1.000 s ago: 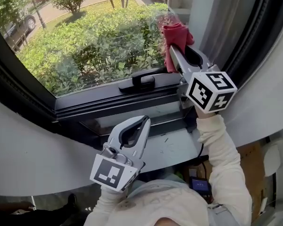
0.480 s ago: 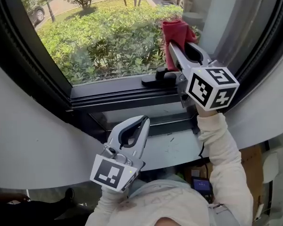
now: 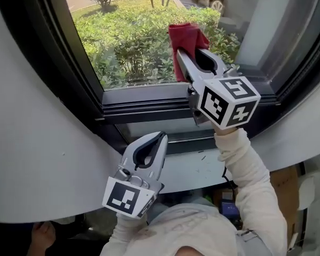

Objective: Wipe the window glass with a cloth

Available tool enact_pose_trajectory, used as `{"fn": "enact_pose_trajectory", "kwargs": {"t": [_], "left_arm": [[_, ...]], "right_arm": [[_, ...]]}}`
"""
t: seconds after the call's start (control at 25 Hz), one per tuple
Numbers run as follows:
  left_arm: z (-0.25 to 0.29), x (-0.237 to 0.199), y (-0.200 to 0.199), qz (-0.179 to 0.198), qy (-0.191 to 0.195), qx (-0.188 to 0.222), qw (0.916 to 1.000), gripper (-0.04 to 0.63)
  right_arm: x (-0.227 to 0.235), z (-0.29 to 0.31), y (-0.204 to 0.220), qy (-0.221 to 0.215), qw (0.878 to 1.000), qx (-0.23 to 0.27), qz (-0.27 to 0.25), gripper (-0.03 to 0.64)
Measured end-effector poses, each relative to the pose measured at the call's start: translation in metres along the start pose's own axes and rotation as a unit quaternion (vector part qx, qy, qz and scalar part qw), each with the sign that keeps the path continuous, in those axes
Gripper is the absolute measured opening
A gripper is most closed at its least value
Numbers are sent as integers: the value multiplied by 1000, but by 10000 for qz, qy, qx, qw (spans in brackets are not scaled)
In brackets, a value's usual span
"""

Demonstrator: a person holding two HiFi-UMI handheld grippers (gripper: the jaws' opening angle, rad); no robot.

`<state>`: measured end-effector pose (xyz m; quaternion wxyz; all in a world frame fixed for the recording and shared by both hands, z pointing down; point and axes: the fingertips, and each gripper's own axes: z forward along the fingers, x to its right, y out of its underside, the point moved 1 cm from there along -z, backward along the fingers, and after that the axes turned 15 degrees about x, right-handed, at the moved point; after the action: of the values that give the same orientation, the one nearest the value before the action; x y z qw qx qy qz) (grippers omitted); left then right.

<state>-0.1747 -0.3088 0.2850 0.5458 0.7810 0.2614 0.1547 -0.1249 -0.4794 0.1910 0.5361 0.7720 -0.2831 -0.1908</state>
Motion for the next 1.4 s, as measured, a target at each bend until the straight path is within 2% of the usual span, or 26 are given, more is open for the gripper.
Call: {"fn": "enact_pose_trajectory", "kwargs": {"t": [0.36, 0.6, 0.84, 1.0, 1.28, 1.4], "left_arm": [[-28, -38, -7, -34, -127, 10, 9999, 0], [-36, -52, -9, -59, -176, 24, 9998, 0], [-30, -48, -11, -15, -100, 28, 9999, 0], [-21, -40, -11, 20, -43, 24, 10000, 0], [4, -14, -10, 123, 136, 7, 9998, 0], [16, 0, -11, 194, 229, -1, 9995, 0]], "right_arm": [[-77, 39, 23, -431, 9991, 24, -34, 98], [-104, 54, 32, -652, 9979, -11, -58, 100], [-102, 48, 35, -810, 9967, -82, 71, 100], [-90, 25, 31, -785, 9969, -80, -43, 100], [-66, -42, 0, -880, 9956, 274, -183, 101], [-51, -82, -7, -777, 9964, 314, -162, 101]]}}
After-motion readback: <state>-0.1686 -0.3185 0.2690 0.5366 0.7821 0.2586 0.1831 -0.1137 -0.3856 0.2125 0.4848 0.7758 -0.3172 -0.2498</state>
